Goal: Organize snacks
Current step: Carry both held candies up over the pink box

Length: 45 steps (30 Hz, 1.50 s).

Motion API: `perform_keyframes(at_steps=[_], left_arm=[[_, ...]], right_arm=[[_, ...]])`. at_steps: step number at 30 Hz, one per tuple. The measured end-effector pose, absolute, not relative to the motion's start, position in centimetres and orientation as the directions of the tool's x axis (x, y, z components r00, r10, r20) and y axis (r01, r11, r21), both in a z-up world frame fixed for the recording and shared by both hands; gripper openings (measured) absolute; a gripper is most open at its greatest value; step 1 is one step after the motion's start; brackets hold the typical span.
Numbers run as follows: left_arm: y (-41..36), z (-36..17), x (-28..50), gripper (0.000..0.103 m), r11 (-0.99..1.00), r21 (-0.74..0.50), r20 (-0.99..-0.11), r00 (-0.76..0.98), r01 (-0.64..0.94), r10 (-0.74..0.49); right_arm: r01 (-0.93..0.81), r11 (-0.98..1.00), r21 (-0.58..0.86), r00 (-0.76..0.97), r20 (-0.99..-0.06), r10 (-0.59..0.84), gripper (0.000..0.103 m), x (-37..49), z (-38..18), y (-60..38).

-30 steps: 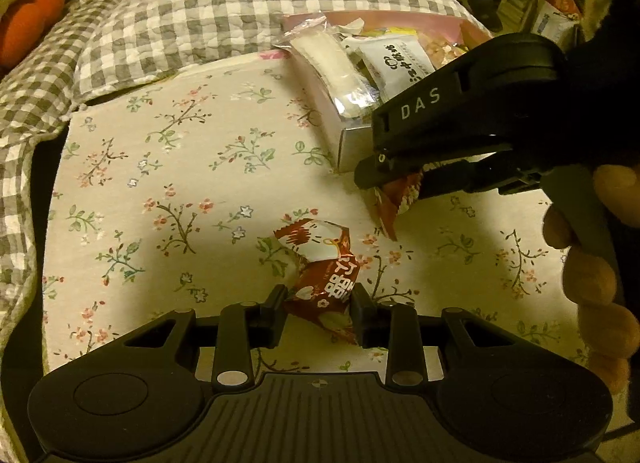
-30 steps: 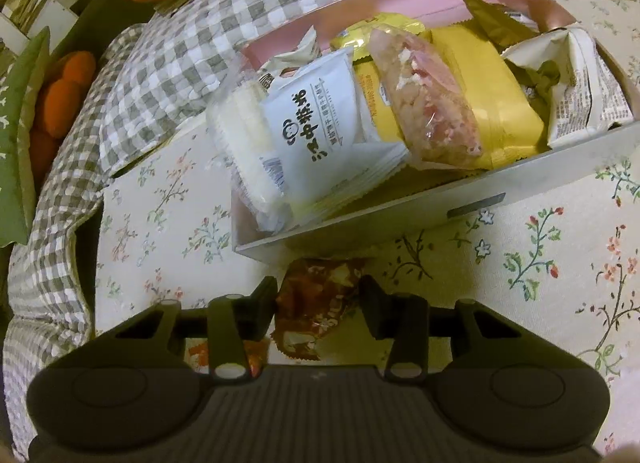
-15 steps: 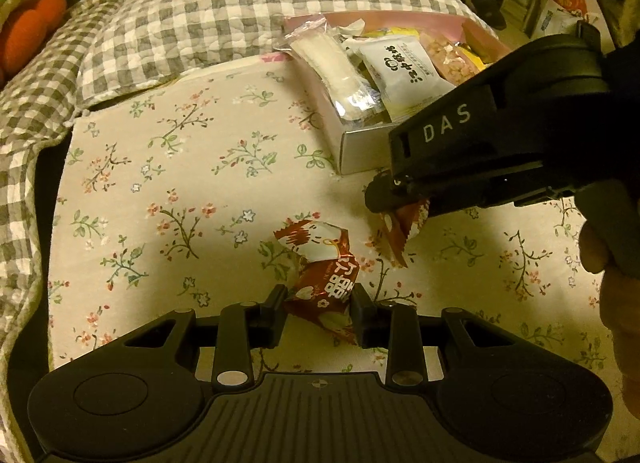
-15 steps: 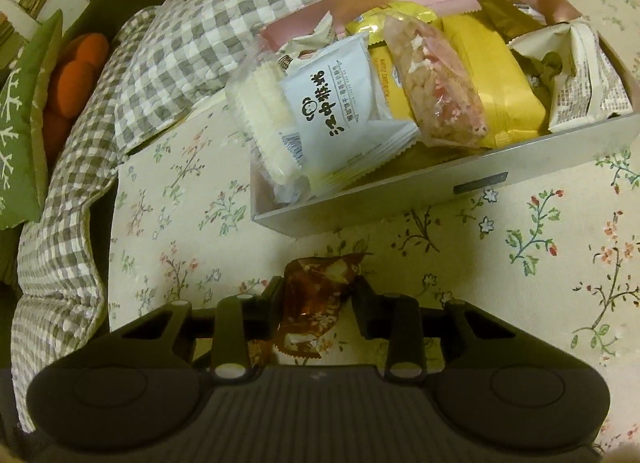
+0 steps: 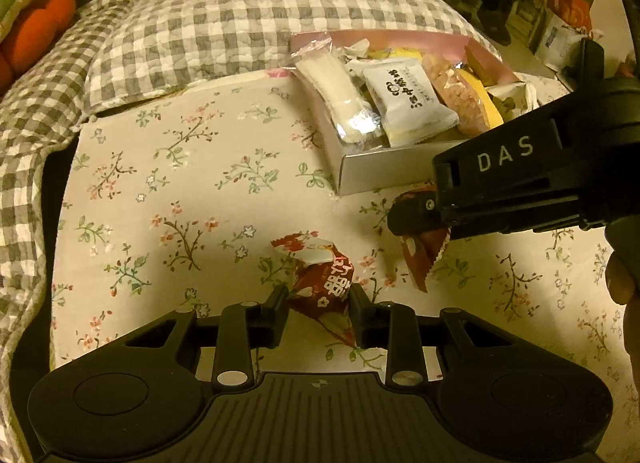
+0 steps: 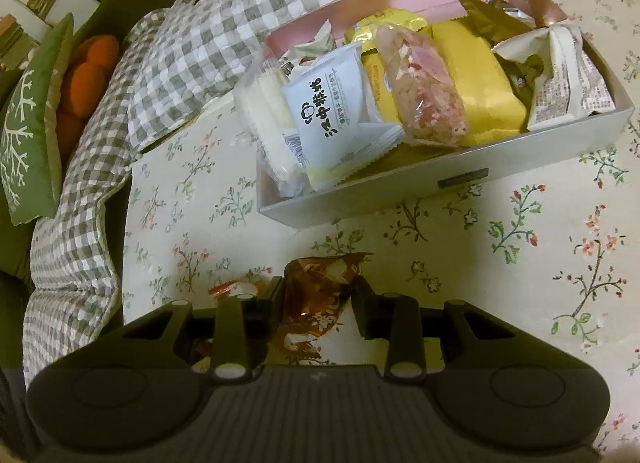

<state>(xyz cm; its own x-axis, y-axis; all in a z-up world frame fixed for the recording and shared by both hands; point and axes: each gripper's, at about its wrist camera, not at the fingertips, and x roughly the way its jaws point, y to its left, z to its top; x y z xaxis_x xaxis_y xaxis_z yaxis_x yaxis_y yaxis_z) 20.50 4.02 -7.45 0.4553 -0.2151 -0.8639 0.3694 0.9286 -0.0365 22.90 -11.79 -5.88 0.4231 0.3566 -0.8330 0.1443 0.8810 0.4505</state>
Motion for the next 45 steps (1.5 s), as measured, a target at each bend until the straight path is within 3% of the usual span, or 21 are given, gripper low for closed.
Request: perform_keyframes(at_steps=[19, 22, 23, 29, 45], left_arm=[[4.0, -5.3, 19.8, 0.022, 0.923, -0.137, -0.809, 0.497, 0.358, -0.313], [4.0, -4.9, 19.7, 0.002, 0.919, -0.154, -0.801, 0.499, 0.362, -0.331], [4.0, -4.8, 19.7, 0.001, 0.917, -0.164, -0.798, 0.497, 0.363, -0.339], [4.0, -5.4, 19.8, 0.0, 0.919, -0.16, -0.813, 0.48, 0.36, -0.329], [3.7, -2.3, 19.1, 0.0, 0.894, -0.218, -0.738, 0.533, 0.392, -0.414]], right_arm=[[0.136, 0.865, 0.482, 0.454, -0.807, 0.378, 0.032, 21.8, -3.8, -14.2], [0.128, 0.866, 0.483, 0.46, -0.803, 0.379, 0.032, 21.7, -3.5, -14.4], [0.126, 0.867, 0.482, 0.463, -0.801, 0.378, 0.032, 21.7, -3.4, -14.4], [0.131, 0.867, 0.48, 0.469, -0.801, 0.373, 0.032, 21.5, -3.3, -15.0], [0.115, 0.859, 0.498, 0.509, -0.772, 0.38, 0.032, 21.2, -2.0, -15.8]])
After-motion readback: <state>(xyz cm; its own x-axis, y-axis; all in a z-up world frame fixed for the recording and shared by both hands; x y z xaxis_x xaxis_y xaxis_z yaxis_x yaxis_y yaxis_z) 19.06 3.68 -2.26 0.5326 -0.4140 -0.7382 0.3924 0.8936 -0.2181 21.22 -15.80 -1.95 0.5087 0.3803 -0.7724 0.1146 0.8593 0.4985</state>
